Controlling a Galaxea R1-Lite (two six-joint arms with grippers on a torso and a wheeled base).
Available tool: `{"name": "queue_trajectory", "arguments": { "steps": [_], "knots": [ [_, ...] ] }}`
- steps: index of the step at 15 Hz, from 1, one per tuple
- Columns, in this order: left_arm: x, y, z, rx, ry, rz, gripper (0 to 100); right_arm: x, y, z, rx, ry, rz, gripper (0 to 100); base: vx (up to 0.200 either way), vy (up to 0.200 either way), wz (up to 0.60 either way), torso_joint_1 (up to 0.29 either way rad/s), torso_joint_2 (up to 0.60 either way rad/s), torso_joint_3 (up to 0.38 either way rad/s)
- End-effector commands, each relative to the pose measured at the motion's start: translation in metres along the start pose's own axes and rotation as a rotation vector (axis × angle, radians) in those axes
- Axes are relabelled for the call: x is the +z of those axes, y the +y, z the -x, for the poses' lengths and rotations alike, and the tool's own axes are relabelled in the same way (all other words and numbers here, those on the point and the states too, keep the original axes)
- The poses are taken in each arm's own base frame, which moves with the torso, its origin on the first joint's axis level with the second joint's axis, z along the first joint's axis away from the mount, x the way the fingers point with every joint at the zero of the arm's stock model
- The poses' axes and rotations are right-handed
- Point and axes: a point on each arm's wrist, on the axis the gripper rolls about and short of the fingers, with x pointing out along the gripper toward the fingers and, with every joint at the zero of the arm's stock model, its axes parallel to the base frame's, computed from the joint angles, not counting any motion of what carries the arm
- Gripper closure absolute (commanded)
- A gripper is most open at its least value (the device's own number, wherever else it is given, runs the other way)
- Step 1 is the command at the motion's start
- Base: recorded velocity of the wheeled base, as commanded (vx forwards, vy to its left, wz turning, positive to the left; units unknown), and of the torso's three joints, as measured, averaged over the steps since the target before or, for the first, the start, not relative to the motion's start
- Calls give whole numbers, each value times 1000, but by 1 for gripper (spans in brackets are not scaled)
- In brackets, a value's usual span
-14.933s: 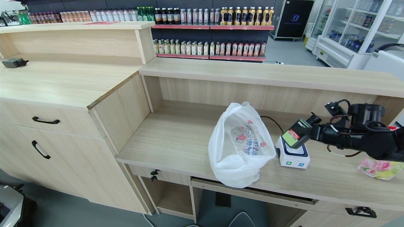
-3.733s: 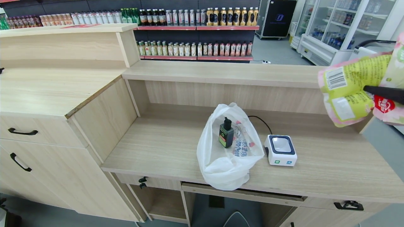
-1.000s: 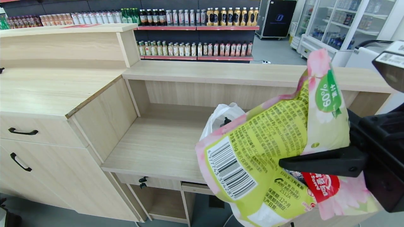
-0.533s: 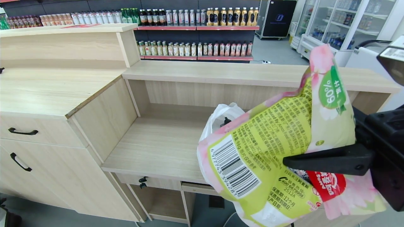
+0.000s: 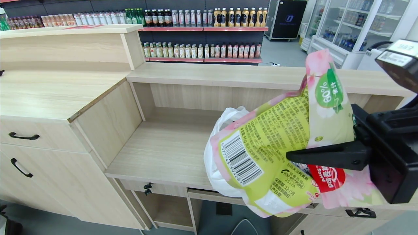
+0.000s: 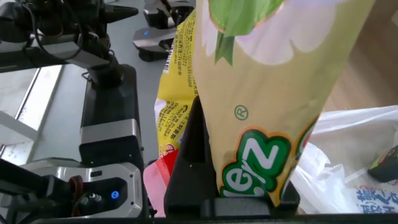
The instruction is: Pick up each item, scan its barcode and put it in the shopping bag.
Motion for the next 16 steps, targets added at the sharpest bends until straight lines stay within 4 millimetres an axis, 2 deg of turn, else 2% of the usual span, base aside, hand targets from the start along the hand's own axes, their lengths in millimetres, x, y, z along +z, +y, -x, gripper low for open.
{"name": "queue_trajectory", "arguments": {
  "steps": [1,4,16],
  "knots": [
    [0,0,0,1,0,0,100,-1,-2,0,-7,4,-6,100,0,0,0,0,0,0],
    [0,0,0,1,0,0,100,-2,-6,4,-31,5,-14,100,0,0,0,0,0,0],
    [0,0,0,1,0,0,100,0,4,19,-51,-14,4,100,0,0,0,0,0,0]
  ]
}}
